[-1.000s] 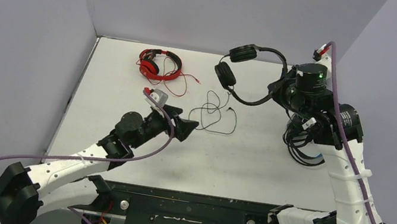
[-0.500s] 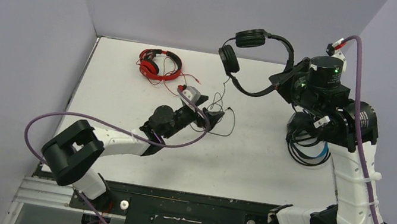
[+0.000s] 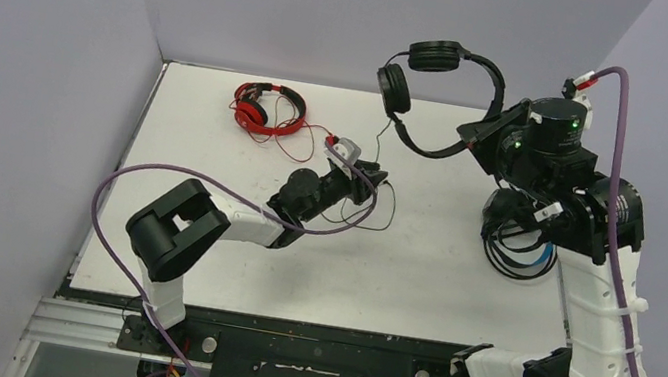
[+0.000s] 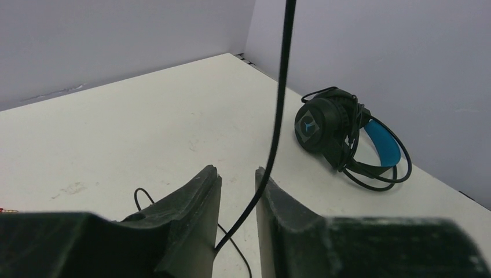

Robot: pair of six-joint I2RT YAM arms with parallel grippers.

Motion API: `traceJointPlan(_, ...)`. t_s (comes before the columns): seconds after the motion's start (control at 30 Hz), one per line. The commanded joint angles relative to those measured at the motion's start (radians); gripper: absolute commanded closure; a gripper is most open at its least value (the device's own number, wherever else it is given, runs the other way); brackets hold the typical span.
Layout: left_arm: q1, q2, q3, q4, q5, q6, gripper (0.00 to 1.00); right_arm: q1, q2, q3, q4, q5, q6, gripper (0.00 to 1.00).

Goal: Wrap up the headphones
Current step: Wrap the headphones cable around the headphones.

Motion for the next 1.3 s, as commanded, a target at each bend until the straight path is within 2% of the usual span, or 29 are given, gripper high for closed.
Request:
traceJointPlan(0.0, -0.003, -0.033, -0.028, 0.062, 0.045, -0.057, 0.75, -0.008, -0.053, 0.044, 0.059, 0.101, 0.040, 1.00)
traceJointPlan(0.1, -0.004, -0.055, -0.065, 0.064, 0.093, -0.112, 0.89, -0.007, -0.060, 0.039, 0.072, 0.168, 0.077, 1.00)
traceJointPlan(0.17, -0.019, -0.071, -0.083, 0.067, 0.120, -0.136, 0.94, -0.008, -0.068, 0.029, 0.077, 0.214, 0.120, 1.00)
traceJointPlan(0.2, -0.033, -0.082, -0.091, 0.064, 0.120, -0.138, 0.94, -0.008, -0.073, 0.017, 0.082, 0.240, 0.140, 1.00)
traceJointPlan(0.33, -0.086, -0.116, -0.056, -0.113, 0.102, -0.160, 0.93, -0.007, -0.117, -0.104, 0.134, 0.300, 0.248, 1.00)
traceJointPlan(0.47, -0.131, -0.125, -0.046, -0.161, 0.090, -0.161, 0.92, -0.007, -0.171, -0.216, 0.200, 0.310, 0.321, 1.00)
traceJointPlan(0.6, -0.139, -0.093, -0.026, -0.175, 0.100, -0.184, 0.92, -0.008, -0.186, -0.263, 0.196, 0.330, 0.375, 1.00)
traceJointPlan(0.77, -0.199, -0.112, 0.024, -0.254, 0.115, -0.138, 0.92, -0.007, -0.181, -0.328, 0.248, 0.406, 0.355, 1.00)
traceJointPlan(0.93, -0.268, -0.184, 0.031, -0.374, 0.091, -0.101, 0.93, -0.007, -0.153, -0.365, 0.231, 0.583, 0.352, 1.00)
traceJointPlan(1.1, -0.348, -0.290, 0.009, -0.518, 0.011, -0.033, 0.96, -0.008, -0.150, -0.434, 0.273, 0.746, 0.288, 1.00)
traceJointPlan(1.27, -0.418, -0.429, -0.013, -0.670, -0.106, 0.019, 0.99, -0.008, -0.103, -0.459, 0.207, 0.867, 0.266, 1.00)
